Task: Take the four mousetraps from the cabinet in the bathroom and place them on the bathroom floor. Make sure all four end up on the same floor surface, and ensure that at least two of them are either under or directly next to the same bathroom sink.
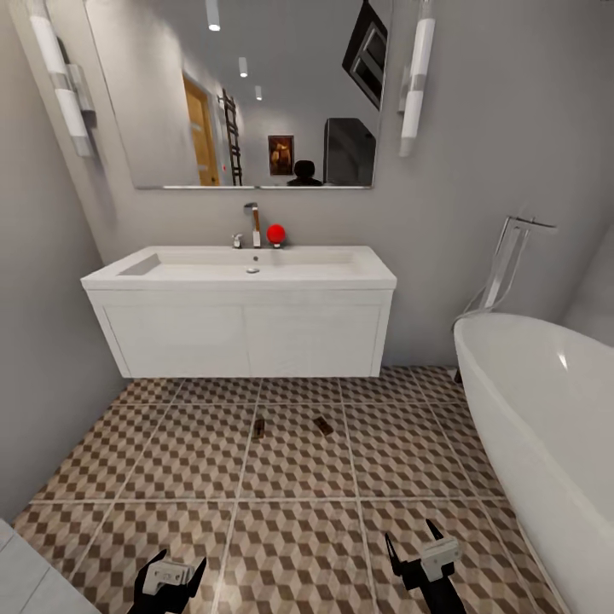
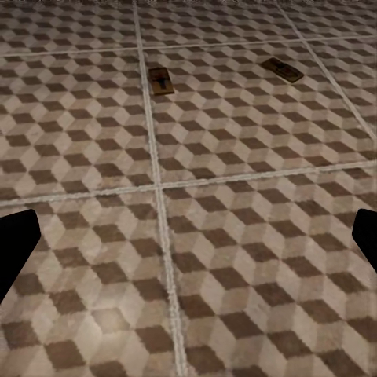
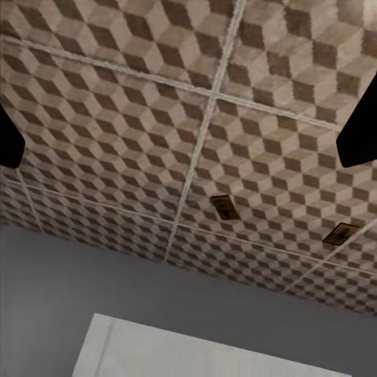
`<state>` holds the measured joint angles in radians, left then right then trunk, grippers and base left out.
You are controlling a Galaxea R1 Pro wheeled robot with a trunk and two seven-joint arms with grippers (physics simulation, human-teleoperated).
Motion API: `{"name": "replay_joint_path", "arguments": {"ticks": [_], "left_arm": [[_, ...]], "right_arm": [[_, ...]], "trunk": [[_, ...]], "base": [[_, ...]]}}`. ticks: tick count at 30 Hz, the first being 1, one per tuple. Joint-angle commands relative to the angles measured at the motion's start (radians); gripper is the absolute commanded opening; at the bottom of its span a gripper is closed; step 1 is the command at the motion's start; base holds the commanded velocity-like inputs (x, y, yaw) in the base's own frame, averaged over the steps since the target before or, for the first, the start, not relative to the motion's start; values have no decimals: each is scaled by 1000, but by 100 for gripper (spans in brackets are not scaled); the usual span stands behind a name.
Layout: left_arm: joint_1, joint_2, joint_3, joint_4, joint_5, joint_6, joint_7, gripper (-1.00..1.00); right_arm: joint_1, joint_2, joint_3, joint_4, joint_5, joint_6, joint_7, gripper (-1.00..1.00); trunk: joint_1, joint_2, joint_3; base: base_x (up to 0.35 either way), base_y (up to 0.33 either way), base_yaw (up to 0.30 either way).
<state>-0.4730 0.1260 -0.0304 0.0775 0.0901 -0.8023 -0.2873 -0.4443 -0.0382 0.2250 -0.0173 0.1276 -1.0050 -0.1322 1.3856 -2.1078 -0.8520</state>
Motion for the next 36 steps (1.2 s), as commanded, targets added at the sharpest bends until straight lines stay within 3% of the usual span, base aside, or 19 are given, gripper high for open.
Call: {"name": "replay_joint_path", "arguments": {"ticks": [1,36], "left_arm": [[-1,0,-3,4,10,-4,-7,100],[1,0,-3,4,10,-3,-7,100]], "right_arm": [[-1,0,2,0,10,-1,-10,100],[1,0,2,0,10,0,-10,100]], "trunk": [[-4,7,2],[-138,252,112]], "base": [[0,0,0],[0,0,0]]}}
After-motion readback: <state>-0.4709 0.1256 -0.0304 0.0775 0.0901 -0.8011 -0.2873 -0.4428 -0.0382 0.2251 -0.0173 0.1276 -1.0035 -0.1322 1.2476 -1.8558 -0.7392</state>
